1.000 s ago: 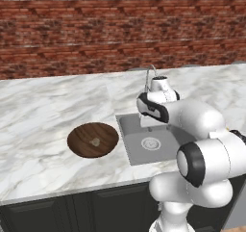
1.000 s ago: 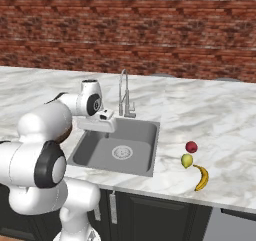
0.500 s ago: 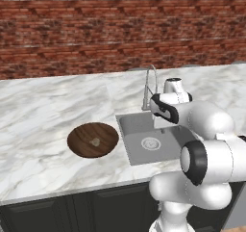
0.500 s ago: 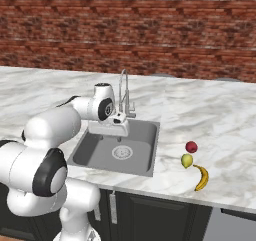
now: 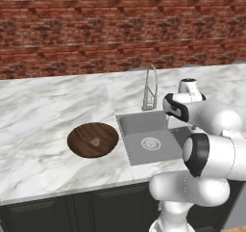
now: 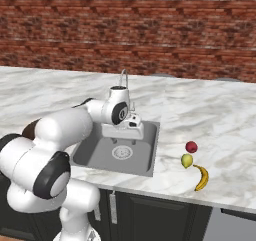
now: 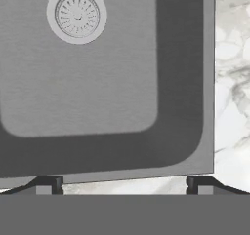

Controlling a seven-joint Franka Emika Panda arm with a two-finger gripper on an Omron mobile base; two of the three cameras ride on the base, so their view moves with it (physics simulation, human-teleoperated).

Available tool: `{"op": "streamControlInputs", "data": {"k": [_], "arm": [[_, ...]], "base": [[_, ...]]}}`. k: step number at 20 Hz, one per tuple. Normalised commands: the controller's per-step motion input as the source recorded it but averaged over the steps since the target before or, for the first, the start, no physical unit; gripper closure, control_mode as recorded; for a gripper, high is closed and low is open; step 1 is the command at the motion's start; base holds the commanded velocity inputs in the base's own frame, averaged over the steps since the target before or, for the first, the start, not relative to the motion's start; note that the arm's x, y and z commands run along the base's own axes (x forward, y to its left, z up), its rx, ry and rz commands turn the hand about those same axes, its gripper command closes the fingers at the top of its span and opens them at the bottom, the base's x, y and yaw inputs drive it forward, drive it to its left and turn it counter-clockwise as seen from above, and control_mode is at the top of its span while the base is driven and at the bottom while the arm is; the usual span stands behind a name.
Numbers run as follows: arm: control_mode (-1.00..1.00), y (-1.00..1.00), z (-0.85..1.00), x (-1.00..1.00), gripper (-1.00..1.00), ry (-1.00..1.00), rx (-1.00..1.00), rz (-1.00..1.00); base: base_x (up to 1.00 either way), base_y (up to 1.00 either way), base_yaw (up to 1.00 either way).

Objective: There is a mixed pile of frozen fruits and vegetables on the counter. Locate all the frozen vegetables and place the items in a bowl on the counter. Take all the frozen fruits and defrost them in a running sink.

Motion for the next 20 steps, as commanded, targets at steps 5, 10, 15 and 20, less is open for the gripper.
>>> {"op": "streamControlInputs", "data": {"k": [5,10,15,20], "arm": [[-1.0,-0.59,0.0,-0.05,-1.0,0.03,0.0,0.0],[-1.0,-0.55,0.0,-0.06,-1.0,0.03,0.0,0.0],[-1.0,-0.53,0.04,-0.05,-1.0,0.05,0.0,-0.02],[-1.0,-0.5,0.04,-0.01,-1.0,0.04,0.0,-0.03]], "base": [[0.0,0.0,0.0],[0.0,0.0,0.0],[0.0,0.0,0.0],[0.0,0.0,0.0]]}}
